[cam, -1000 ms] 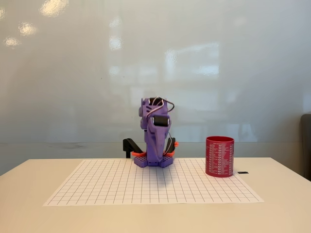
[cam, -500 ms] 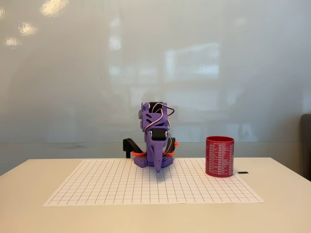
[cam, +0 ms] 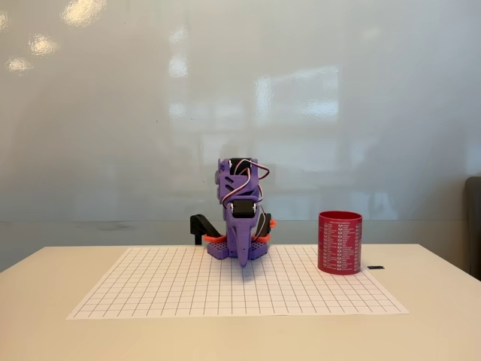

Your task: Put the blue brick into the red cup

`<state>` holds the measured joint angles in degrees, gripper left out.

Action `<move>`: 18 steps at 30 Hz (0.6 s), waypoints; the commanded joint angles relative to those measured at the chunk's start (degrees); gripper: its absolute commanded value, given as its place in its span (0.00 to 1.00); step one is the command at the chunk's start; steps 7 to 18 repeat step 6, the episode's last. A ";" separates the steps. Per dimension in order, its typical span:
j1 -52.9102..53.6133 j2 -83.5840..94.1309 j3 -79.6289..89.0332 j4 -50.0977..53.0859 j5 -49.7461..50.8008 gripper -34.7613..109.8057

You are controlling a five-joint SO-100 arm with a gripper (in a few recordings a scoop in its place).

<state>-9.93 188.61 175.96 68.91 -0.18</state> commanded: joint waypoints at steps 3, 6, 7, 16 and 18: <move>-0.35 0.53 -2.64 0.18 -0.53 0.24; -0.35 0.53 -2.64 0.18 -0.53 0.24; -0.35 0.53 -2.64 0.18 -0.53 0.24; -0.35 0.53 -2.64 0.18 -0.53 0.24; -0.35 0.53 -2.64 0.18 -0.53 0.24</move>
